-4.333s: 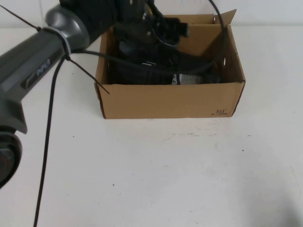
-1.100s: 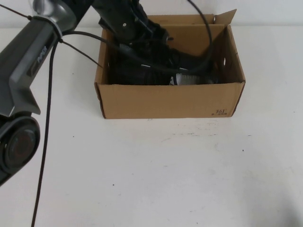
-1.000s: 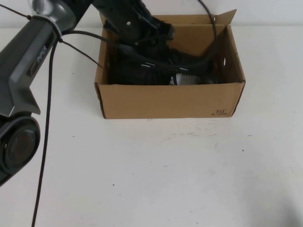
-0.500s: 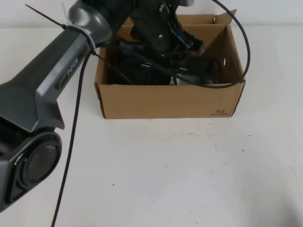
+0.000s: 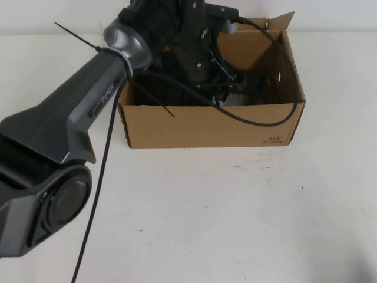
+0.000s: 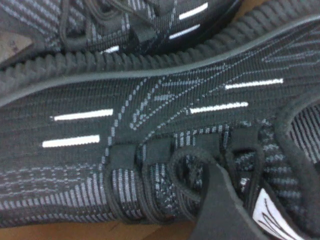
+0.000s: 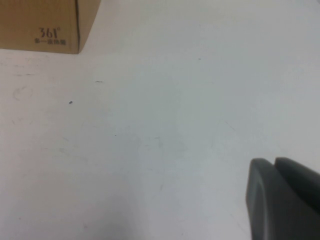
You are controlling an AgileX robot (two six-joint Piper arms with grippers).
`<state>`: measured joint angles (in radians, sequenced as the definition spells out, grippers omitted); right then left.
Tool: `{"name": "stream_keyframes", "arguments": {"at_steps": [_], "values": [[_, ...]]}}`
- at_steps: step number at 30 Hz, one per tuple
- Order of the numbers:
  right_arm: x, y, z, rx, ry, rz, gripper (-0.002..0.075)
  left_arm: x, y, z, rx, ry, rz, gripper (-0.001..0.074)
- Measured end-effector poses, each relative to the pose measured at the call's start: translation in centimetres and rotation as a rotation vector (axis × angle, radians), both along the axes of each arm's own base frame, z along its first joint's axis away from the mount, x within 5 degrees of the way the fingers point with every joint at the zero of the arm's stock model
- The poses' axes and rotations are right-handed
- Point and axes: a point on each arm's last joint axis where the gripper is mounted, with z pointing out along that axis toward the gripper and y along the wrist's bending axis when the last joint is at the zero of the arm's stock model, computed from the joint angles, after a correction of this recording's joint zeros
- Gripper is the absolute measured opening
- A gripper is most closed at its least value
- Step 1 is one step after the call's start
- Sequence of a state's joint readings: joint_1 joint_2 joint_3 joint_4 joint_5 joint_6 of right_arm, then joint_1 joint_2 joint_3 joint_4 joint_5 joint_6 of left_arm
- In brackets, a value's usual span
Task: Put shoes into padded shoe box
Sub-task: Adjust the shoe
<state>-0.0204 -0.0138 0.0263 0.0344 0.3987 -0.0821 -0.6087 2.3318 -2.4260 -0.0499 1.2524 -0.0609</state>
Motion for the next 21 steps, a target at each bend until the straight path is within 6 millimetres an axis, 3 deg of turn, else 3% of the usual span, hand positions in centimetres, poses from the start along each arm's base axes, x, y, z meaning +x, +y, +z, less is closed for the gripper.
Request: {"name": "stream_keyframes", "arguments": {"at_steps": [10,12,17,21], "values": [[0.0,0.0,0.0,0.0,0.0,0.0,-0.0008,0.5,-0.4,-1.6,0.009,0.016,0.0,0.0337],[0.0,0.0,0.0,0.0,0.0,0.0,-0.0008,0.6,-0.4,-1.6,0.004,0.011,0.008,0.0295],[0.0,0.0,0.0,0.0,0.0,0.0,-0.0008,0.8,-0.4,-1.5,0.0,-0.018,0.015,0.0077],[0.0,0.0,0.0,0.0,0.0,0.0,-0.0008,0.8,-0.4,-1.5,0.003,-0.023,0.007,0.0023]]}}
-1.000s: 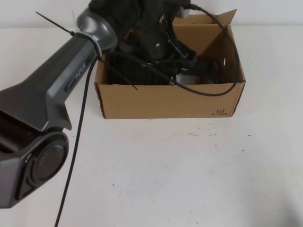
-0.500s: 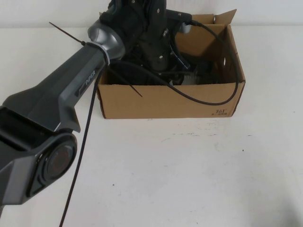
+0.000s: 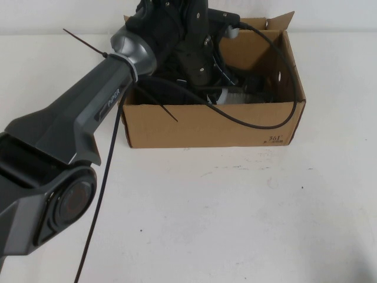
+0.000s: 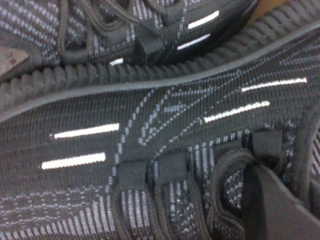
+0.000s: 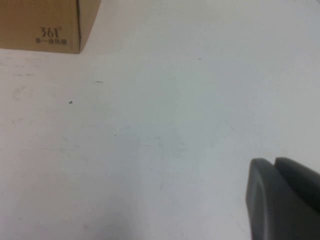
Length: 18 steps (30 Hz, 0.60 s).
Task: Put shoes into padded shoe box
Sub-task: Adjust the shoe
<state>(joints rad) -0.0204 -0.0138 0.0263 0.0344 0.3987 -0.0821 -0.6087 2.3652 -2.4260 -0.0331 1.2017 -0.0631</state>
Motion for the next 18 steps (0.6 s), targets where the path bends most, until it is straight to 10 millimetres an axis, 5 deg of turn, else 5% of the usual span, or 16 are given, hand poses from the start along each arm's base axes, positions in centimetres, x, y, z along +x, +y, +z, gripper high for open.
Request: {"name": "stream_keyframes", "arguments": {"at_steps": [18], "values": [[0.0,0.0,0.0,0.0,0.0,0.0,-0.0008,-0.9,-0.9,1.8,-0.075,-0.024,0.071,0.001]]}}
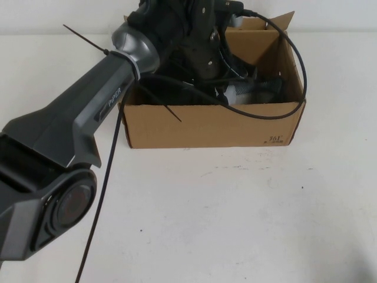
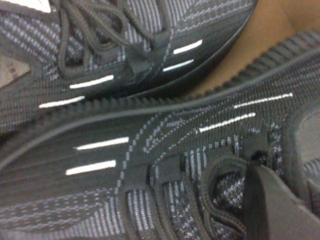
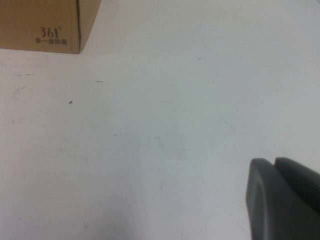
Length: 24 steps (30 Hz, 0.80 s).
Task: Put shoes into padded shoe box
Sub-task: Adjust the shoe
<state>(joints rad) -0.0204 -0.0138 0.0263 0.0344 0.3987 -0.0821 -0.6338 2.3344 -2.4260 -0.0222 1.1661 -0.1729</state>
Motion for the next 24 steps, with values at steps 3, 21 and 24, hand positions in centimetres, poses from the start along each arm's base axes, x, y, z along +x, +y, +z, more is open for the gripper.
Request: {"name": "stream_keyframes", "arguments": {"at_steps": [3,21,24], "values": [[0.0,0.0,0.0,0.0,0.0,0.0,-0.0008,0.0,-0.1,0.0,-0.009,-0.002,0.008,0.001],[0.0,0.0,0.0,0.0,0.0,0.0,-0.0008,0.6,-0.6,-0.9,-0.018,-0.032,0.012,0.0221],[0.0,0.0,0.0,0.0,0.0,0.0,-0.0008,0.3,-0.3,0.1,-0.024,-0.042,0.012,0.0236]]}}
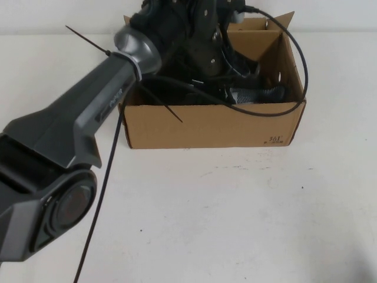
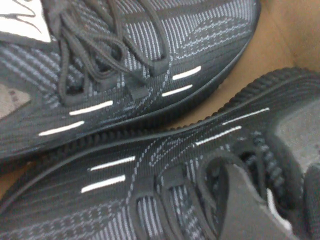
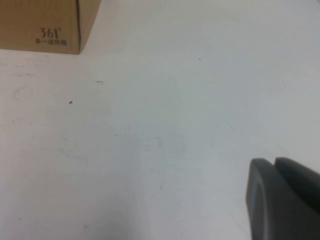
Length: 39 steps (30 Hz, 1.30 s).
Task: Put shoes into padded shoe box
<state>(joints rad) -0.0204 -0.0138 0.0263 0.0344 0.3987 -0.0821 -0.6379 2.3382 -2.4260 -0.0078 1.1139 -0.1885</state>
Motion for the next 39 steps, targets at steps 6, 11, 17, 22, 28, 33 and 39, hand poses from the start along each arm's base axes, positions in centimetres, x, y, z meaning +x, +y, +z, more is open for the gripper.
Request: {"name": "stream_keyframes", "arguments": {"at_steps": [6,11,17,22,28,33,39], "values": [[0.0,0.0,0.0,0.0,0.0,0.0,-0.0008,-1.3,1.6,3.6,0.018,-0.02,0.004,0.024],[0.0,0.0,0.0,0.0,0.0,0.0,-0.0008,-2.4,3.2,6.4,0.067,-0.058,-0.054,0.0235],[0.0,0.0,0.0,0.0,0.0,0.0,-0.0008,-4.1,5.3,11.0,0.07,-0.166,-0.082,0.0071],[0.0,0.0,0.0,0.0,0.0,0.0,-0.0008,-6.5,6.9,12.8,0.094,-0.177,-0.124,0.0008],[0.0,0.0,0.0,0.0,0.0,0.0,-0.0008,-9.8,9.2,10.7,0.126,-0.131,-0.136,-0.0001],[0.0,0.0,0.0,0.0,0.0,0.0,-0.0008,-14.0,12.2,8.6,0.117,-0.161,-0.116,-0.0001],[0.0,0.0,0.0,0.0,0.0,0.0,-0.0008,-19.1,15.8,6.0,0.038,-0.256,-0.095,-0.0001]]}}
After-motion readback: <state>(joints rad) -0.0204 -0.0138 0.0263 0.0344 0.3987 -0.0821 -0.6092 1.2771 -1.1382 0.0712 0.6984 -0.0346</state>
